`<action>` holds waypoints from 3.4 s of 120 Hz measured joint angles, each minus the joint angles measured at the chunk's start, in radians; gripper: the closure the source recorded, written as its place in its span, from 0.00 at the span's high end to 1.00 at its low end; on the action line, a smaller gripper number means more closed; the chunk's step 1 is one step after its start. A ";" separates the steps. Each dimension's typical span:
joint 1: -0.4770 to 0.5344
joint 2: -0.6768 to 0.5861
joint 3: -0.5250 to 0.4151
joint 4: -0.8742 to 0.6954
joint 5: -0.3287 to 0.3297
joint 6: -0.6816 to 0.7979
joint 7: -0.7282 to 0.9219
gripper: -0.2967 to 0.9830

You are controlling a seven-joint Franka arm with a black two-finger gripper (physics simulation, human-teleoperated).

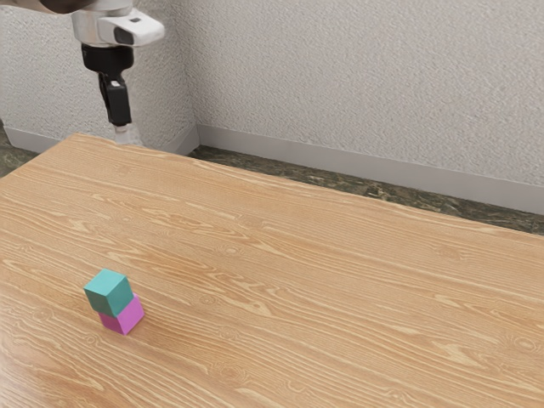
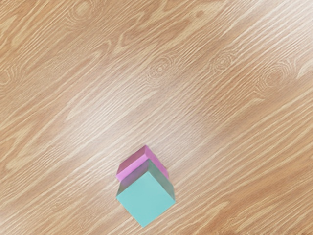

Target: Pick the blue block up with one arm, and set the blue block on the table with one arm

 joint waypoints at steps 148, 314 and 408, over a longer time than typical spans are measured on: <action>0.169 -0.493 -0.022 -0.940 -0.113 0.453 -0.440 0.77; 0.188 -0.179 0.046 -0.988 -0.052 0.956 -0.635 0.77; 0.193 -0.118 0.032 -1.085 -0.066 1.099 -0.646 0.73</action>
